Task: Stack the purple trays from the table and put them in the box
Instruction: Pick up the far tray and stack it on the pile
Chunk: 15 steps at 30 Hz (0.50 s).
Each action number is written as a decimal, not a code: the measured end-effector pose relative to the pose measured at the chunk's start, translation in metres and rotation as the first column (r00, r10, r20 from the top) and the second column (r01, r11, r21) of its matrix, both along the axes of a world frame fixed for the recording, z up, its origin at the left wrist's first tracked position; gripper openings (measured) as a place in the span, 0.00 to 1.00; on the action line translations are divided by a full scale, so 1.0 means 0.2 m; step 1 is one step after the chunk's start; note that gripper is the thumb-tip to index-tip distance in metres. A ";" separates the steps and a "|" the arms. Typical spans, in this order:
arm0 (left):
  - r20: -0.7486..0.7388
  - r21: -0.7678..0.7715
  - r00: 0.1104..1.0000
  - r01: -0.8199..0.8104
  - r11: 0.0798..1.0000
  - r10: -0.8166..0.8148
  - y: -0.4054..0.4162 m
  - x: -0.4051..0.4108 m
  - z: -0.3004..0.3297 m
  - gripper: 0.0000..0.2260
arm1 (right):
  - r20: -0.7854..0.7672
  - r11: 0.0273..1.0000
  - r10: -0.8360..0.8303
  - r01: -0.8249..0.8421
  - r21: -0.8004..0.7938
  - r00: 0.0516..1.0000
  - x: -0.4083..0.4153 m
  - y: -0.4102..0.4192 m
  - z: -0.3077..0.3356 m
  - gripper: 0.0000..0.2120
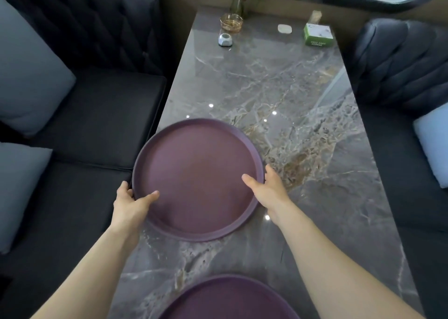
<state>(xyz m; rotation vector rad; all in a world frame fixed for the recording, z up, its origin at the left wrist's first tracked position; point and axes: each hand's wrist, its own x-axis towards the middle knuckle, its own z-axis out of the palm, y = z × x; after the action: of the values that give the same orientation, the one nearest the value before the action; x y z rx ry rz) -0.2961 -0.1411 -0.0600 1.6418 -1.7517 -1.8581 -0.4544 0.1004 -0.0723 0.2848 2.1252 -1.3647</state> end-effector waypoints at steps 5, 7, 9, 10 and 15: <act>-0.059 -0.064 0.998 -0.014 0.998 0.010 0.07 0.03 0.02 0.17 | -0.133 0.956 -0.015 0.053 0.287 0.991 0.10 0.07 0.06 0.38; -0.103 -0.070 0.994 -0.051 0.996 0.043 0.11 0.05 0.05 0.26 | -0.191 0.924 -0.078 0.143 0.355 0.978 0.17 0.12 0.10 0.33; -0.135 -0.047 0.989 -0.067 0.997 0.060 0.14 0.08 0.09 0.31 | -0.223 0.898 -0.164 0.239 0.368 0.961 0.25 0.21 0.12 0.25; -0.148 -0.036 0.988 -0.058 0.998 0.052 0.16 0.11 0.11 0.31 | -0.236 0.885 -0.203 0.281 0.370 0.950 0.30 0.25 0.14 0.20; -0.140 -0.034 0.989 0.045 0.998 -0.049 0.26 0.35 0.12 0.32 | -0.311 0.824 -0.301 0.410 0.392 0.901 0.64 0.50 0.20 0.11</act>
<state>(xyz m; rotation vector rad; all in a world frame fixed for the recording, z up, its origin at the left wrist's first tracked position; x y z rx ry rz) -0.2252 -0.0884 -0.0357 1.4327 -1.7657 -1.9059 -0.3254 0.2006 -0.0320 0.7799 2.6868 -1.1180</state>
